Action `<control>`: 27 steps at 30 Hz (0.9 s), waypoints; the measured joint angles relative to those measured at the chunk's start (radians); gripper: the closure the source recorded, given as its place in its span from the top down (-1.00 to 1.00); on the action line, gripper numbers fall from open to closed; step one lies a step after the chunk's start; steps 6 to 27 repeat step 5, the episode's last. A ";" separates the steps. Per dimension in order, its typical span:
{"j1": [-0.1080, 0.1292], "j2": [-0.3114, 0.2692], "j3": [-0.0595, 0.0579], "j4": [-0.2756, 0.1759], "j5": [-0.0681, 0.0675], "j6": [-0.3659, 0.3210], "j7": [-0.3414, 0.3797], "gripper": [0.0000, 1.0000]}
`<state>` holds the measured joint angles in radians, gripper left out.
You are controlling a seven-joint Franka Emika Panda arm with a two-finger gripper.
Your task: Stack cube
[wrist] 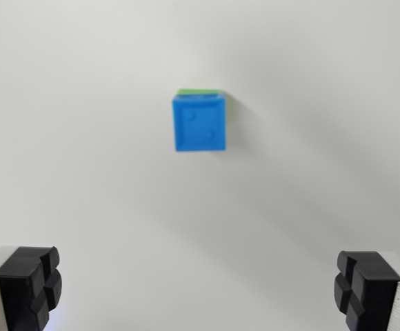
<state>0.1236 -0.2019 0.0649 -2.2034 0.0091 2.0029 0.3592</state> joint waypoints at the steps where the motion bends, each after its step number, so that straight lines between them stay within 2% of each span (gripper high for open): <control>1: 0.000 0.000 0.000 0.000 0.000 0.000 0.000 1.00; 27: 0.000 0.000 0.000 0.000 0.000 0.000 0.000 1.00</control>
